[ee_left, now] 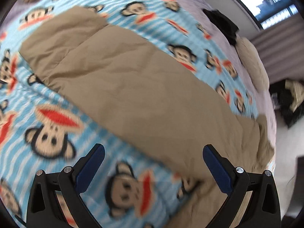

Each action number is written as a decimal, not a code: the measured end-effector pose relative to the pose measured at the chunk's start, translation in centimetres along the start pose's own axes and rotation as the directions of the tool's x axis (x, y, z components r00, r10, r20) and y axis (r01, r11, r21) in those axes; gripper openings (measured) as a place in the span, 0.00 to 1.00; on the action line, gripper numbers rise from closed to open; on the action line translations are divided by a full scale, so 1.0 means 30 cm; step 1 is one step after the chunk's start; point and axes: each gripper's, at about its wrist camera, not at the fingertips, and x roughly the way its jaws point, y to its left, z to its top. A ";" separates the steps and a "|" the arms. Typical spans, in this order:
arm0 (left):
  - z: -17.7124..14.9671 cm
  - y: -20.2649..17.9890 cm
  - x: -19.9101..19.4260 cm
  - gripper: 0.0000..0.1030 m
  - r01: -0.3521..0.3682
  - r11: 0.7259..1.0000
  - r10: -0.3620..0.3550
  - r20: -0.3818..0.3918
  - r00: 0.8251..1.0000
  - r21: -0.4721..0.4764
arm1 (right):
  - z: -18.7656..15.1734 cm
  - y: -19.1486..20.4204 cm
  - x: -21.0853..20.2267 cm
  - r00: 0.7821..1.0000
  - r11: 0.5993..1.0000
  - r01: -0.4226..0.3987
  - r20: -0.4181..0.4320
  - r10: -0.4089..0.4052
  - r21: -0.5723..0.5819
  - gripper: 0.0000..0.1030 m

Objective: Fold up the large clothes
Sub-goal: 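Grasp the jacket sleeve with the left tool and fold it across the body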

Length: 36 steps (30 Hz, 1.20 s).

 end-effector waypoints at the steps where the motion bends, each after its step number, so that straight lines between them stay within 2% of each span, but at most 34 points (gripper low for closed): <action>1: 0.026 0.021 0.016 1.00 0.013 1.000 -0.013 0.010 1.000 -0.016 | 0.006 0.004 0.023 1.000 1.000 -0.005 -0.006 0.005 0.003 1.00; 7: 0.138 0.014 0.021 1.00 0.061 0.998 -0.061 0.091 0.994 0.006 | 0.053 0.041 0.101 0.999 0.999 -0.042 0.009 0.042 0.010 1.00; 9: 0.177 -0.001 0.022 1.00 0.052 0.999 -0.053 0.120 0.991 0.016 | 0.080 0.059 0.118 0.998 0.998 -0.060 0.024 0.060 0.000 1.00; 10: 0.195 -0.007 0.024 0.96 0.046 0.999 -0.049 0.136 0.990 0.021 | 0.093 0.070 0.127 0.998 0.998 -0.063 0.031 0.063 -0.007 1.00; 11: 0.209 -0.011 0.024 0.87 0.042 0.999 -0.044 0.146 0.988 0.023 | 0.108 0.078 0.136 0.997 0.998 -0.064 0.036 0.064 -0.014 1.00; 13: 0.243 -0.019 0.055 0.26 0.043 0.998 -0.046 0.115 0.992 0.036 | 0.148 0.099 0.156 0.997 0.997 -0.067 0.042 0.068 -0.030 1.00; 14: 0.253 -0.012 0.059 0.14 0.041 0.998 -0.045 0.100 0.994 0.037 | 0.166 0.108 0.161 0.996 0.997 -0.072 0.047 0.074 -0.037 1.00; 15: 0.258 -0.016 0.065 0.09 0.037 0.999 -0.040 0.096 0.995 0.040 | 0.187 0.119 0.165 0.995 0.996 -0.076 0.056 0.078 -0.045 1.00; 19: 0.248 -0.067 -0.012 0.09 0.002 0.991 -0.025 0.173 0.985 0.131 | 0.260 0.151 0.179 0.992 0.995 -0.077 0.092 0.082 -0.060 1.00; 21: 0.235 -0.109 -0.069 0.09 0.000 0.983 -0.039 0.209 0.977 0.185 | 0.291 0.155 0.185 0.990 0.995 -0.078 0.113 0.084 -0.055 0.92; 22: 0.228 -0.129 -0.092 0.09 0.001 0.978 -0.047 0.221 0.974 0.207 | 0.309 0.157 0.194 0.988 0.994 -0.094 0.121 0.100 -0.050 0.65; 23: 0.221 -0.150 -0.111 0.09 0.003 0.973 -0.058 0.230 0.971 0.230 | 0.320 0.156 0.208 0.987 0.993 -0.107 0.118 0.112 -0.042 0.27; 24: 0.213 -0.182 -0.138 0.09 0.010 0.965 -0.075 0.241 0.968 0.261 | 0.340 0.156 0.232 0.986 0.992 -0.122 0.110 0.123 -0.023 0.15; 25: 0.202 -0.203 -0.156 0.09 0.018 0.960 -0.090 0.244 0.966 0.280 | 0.355 0.155 0.256 0.984 0.991 -0.136 0.112 0.135 0.001 0.10; 29: 0.153 -0.320 -0.212 0.09 0.080 0.928 -0.173 0.228 0.958 0.365 | 0.405 0.182 0.350 0.965 0.970 -0.239 0.126 0.232 0.042 0.09; 32: 0.103 -0.416 -0.225 0.09 0.120 0.897 -0.222 0.199 0.954 0.425 | 0.415 0.221 0.451 0.949 0.949 -0.309 0.075 0.305 0.055 0.09; 36: 0.017 -0.587 -0.195 0.09 0.217 0.845 -0.303 0.104 0.947 0.488 | 0.409 0.243 0.554 0.947 0.946 -0.320 0.000 0.320 0.046 0.06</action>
